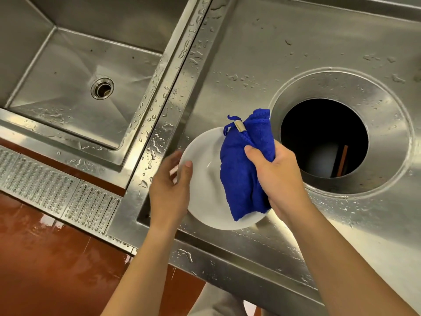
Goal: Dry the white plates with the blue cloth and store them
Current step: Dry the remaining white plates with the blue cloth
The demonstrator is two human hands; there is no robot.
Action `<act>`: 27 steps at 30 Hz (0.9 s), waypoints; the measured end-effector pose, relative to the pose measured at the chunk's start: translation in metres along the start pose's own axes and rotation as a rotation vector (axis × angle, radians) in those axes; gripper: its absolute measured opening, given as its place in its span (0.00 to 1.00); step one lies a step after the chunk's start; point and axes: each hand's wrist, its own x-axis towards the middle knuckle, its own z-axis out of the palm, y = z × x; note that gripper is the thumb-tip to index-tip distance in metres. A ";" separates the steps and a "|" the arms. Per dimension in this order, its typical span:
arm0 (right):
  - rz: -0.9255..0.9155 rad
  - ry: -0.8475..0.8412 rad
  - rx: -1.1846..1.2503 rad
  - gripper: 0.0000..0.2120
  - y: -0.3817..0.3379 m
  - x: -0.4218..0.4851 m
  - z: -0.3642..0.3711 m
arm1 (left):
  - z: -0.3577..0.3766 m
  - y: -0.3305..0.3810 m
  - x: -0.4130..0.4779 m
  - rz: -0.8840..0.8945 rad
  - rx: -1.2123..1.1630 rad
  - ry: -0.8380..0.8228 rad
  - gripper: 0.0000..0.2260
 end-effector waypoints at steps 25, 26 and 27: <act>-0.406 0.344 0.311 0.12 -0.146 -0.021 -0.327 | 0.318 0.289 -0.124 0.489 -0.460 -0.629 0.13; -0.403 0.352 0.301 0.14 -0.142 -0.014 -0.341 | 0.334 0.291 -0.127 0.486 -0.444 -0.625 0.12; -0.407 0.363 0.303 0.16 -0.137 -0.005 -0.358 | 0.354 0.292 -0.127 0.482 -0.429 -0.631 0.12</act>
